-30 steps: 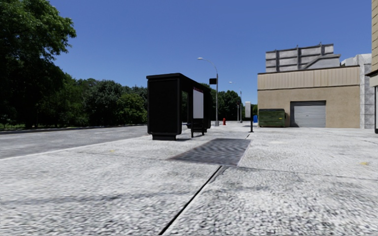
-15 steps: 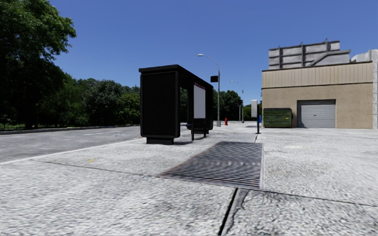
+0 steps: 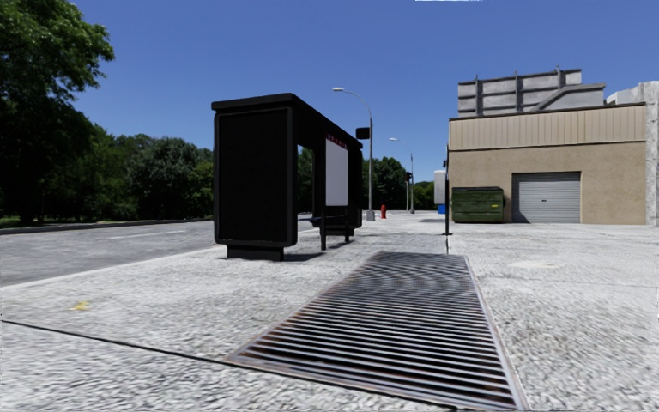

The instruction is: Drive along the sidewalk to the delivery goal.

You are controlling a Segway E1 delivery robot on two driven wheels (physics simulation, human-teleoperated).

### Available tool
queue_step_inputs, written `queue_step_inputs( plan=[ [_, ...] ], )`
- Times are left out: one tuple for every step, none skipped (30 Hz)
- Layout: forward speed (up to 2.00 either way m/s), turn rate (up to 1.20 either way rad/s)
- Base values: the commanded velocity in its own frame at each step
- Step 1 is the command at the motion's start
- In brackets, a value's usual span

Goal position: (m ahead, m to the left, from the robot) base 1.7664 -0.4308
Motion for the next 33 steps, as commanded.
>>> queue_step_inputs(
  plan=[
    [1.19,-0.53],
    [1.19,-0.53],
    [1.19,-0.53],
    [1.19,-0.53],
    [1.19,-0.53],
    [1.19,-0.53],
    [1.19,-0.53],
    [1.19,-0.54],
    [1.19,-0.54],
    [1.19,-0.54],
    [1.19,-0.54],
    [1.19,-0.54],
    [1.19,-0.54],
    [1.18,-0.54],
    [1.18,-0.54],
    [1.18,-0.54],
    [1.18,-0.54],
    [1.18,-0.54],
    [1.18,-0.54],
    [1.16,-0.54],
    [1.13,-0.54],
    [1.08,-0.54],
    [1.08,-0.54],
    [1.00,-0.54],
    [0.96,-0.54],
    [0.94,-0.54],
    [0.94,-0.54],
    [0.89,-0.54],
    [0.83,-0.45],
    [0.77,0.00],
    [0.77,0.00],
    [0.65,0.00],
    [0.51,0.00]
  ],
)
